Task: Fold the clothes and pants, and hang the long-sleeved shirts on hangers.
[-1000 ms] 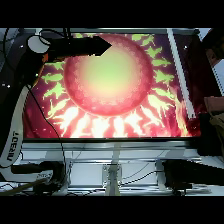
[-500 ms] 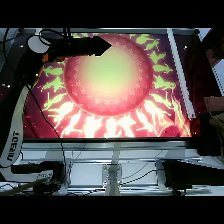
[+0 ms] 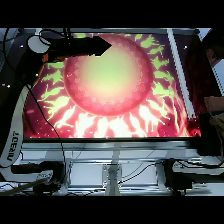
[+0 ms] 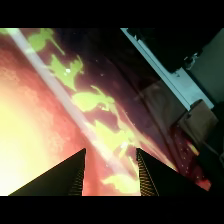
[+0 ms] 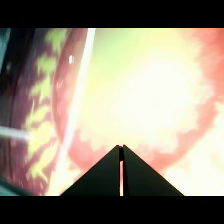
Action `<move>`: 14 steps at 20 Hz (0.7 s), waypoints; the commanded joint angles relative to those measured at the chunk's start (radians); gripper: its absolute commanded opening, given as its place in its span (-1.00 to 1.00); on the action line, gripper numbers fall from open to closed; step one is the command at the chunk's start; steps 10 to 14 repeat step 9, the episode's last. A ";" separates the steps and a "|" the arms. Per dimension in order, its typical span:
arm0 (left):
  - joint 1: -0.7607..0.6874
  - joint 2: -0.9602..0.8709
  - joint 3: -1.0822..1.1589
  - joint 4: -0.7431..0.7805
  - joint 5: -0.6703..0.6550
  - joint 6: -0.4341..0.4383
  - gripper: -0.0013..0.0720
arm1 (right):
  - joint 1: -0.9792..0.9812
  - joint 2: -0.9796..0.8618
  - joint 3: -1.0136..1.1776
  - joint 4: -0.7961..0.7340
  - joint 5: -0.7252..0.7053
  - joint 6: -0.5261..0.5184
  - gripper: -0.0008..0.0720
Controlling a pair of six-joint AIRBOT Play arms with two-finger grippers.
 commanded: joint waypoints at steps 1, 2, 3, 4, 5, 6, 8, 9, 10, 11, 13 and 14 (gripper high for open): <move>0.001 -0.001 0.000 0.000 0.000 0.000 -0.02 | 0.288 -0.002 0.003 -0.255 -0.032 -0.129 -0.89; 0.001 -0.001 0.000 0.000 0.000 0.000 -0.02 | 0.330 -0.004 0.001 -0.364 -0.068 -0.100 -0.89; 0.001 -0.001 0.000 0.000 0.000 0.000 -0.02 | 0.358 -0.006 -0.002 -0.450 -0.101 -0.047 -0.90; 0.001 -0.001 0.000 0.000 0.000 0.000 -0.02 | 0.378 -0.007 -0.006 -0.539 -0.138 0.023 -0.90; 0.001 -0.001 0.000 0.000 0.000 0.000 -0.02 | 0.388 -0.008 -0.013 -0.611 -0.167 0.092 -0.90; 0.001 -0.001 0.000 0.000 0.000 0.000 -0.02 | 0.389 -0.010 -0.014 -0.669 -0.188 0.158 -0.90; 0.001 -0.001 0.000 0.000 0.000 0.000 -0.02 | 0.389 -0.010 -0.014 -0.734 -0.202 0.203 -0.90; 0.001 -0.001 0.000 0.001 0.000 0.000 -0.02 | 0.389 -0.010 -0.014 -0.745 -0.206 0.203 -0.90; 0.001 -0.001 0.000 0.001 0.000 0.000 -0.02 | 0.389 -0.010 -0.014 -0.745 -0.206 0.203 -0.90; 0.001 -0.001 0.000 0.001 0.000 0.000 -0.02 | 0.389 -0.010 -0.014 -0.745 -0.206 0.203 -0.90; 0.001 -0.001 0.000 0.001 0.000 0.000 -0.02 | 0.389 -0.010 -0.014 -0.745 -0.206 0.203 -0.90; 0.001 -0.001 0.000 0.001 0.000 0.000 -0.02 | 0.389 -0.010 -0.014 -0.745 -0.206 0.203 -0.90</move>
